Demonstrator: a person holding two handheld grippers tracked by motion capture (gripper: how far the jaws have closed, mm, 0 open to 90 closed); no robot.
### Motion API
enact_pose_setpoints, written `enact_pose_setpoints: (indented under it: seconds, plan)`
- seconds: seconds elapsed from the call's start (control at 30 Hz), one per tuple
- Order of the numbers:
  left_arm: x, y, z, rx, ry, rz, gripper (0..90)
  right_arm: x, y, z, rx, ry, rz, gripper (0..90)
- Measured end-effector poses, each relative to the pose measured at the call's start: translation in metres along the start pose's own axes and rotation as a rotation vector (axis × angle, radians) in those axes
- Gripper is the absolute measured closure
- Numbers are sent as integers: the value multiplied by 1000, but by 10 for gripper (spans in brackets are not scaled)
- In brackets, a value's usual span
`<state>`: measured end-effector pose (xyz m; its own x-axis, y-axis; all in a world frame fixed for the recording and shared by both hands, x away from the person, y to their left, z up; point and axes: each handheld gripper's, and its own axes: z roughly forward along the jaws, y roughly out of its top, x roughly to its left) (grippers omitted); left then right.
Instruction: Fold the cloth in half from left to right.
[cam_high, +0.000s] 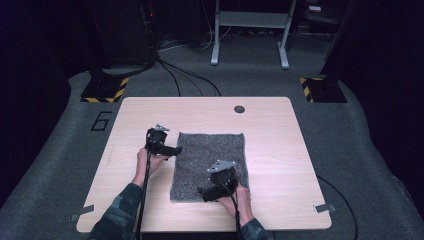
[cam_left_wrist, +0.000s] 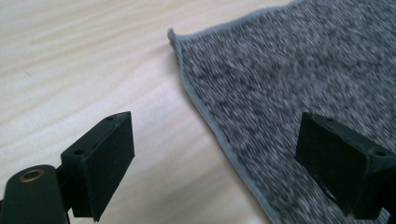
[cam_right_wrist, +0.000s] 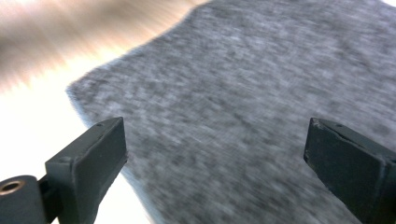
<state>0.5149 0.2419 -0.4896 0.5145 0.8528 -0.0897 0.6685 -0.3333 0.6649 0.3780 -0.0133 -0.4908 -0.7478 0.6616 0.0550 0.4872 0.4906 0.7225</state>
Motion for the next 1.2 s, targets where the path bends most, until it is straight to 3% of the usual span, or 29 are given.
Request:
enact_pose_setpoints:
  seconds: [0.27, 0.43, 0.67, 0.77, 0.9, 1.03, 1.13, 1.17, 1.2]
  plan:
    - [7, 16, 11, -6, -2, -11, 148, 31, 15, 21, 15, 52, -62, 74]
    - [13, 23, 21, -5, -2, -24, 162, 51, 19, 35, 26, 51, -99, 109]
    - [20, 27, 36, -4, 13, -47, 259, 76, 25, 51, 20, 52, -154, 261]
    - [19, 28, 41, -2, 22, -29, 328, 86, 27, 55, 16, 49, -151, 362]
    - [17, 31, 43, -4, 27, -25, 428, 93, 29, 60, 23, 61, -157, 467]
    - [15, 33, 46, 10, 38, 4, 496, 91, 27, 65, 64, 50, -174, 531]
    - [15, 31, 51, 26, 46, 7, 543, 90, 25, 68, 65, 53, -158, 582]
    - [14, 31, 51, 21, 48, 9, 564, 89, 25, 69, 75, 52, -178, 600]
    - [15, 31, 51, 19, 41, 9, 584, 90, 25, 69, 67, 47, -158, 621]
